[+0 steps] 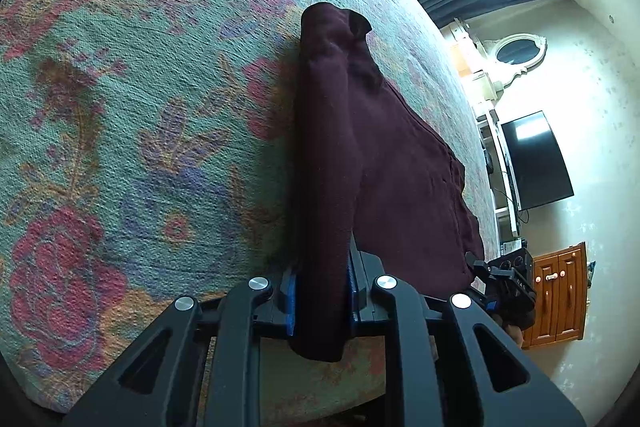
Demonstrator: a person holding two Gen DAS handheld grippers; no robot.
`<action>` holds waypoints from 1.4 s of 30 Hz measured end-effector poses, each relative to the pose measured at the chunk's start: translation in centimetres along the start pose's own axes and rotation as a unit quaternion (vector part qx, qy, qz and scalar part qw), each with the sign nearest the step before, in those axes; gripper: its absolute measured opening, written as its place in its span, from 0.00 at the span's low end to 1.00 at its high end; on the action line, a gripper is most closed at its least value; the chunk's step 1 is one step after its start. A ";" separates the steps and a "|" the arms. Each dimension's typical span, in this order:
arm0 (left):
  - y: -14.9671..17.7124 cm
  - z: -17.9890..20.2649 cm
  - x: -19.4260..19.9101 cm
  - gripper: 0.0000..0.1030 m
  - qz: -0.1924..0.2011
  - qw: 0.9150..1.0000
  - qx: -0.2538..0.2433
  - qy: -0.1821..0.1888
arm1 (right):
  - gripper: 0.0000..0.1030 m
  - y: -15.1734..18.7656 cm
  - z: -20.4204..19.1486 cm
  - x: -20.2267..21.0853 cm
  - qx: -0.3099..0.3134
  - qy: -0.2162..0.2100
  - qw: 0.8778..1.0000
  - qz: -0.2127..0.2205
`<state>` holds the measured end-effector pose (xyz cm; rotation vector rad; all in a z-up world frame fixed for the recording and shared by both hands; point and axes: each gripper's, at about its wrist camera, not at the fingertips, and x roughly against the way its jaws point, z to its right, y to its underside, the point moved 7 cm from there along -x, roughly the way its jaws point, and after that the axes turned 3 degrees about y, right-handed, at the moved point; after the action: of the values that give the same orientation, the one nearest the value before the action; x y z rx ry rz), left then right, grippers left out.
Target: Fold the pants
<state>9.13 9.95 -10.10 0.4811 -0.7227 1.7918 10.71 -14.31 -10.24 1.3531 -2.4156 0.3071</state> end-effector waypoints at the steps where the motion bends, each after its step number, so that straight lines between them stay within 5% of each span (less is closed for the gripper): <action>1: 0.0 -0.1 0.0 0.19 0.000 1.000 0.001 0.001 | 0.31 0.0 0.0 0.0 0.000 0.000 1.000 0.000; 23: -0.1 -0.1 0.1 0.21 0.003 1.000 -0.003 0.001 | 0.32 0.2 0.4 0.1 -0.002 -0.002 1.000 0.000; 37: 1.4 2.3 0.3 0.18 0.015 0.996 -0.059 -0.059 | 0.29 1.0 -0.2 1.1 0.005 0.003 1.000 0.004; 42: 1.4 2.5 0.0 0.27 0.023 0.995 -0.063 -0.078 | 0.36 0.8 0.2 1.0 0.002 0.012 1.000 -0.002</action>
<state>7.77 7.95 -8.61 0.5278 -0.9557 1.7519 9.48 -14.74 -10.00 1.3474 -2.3949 0.3250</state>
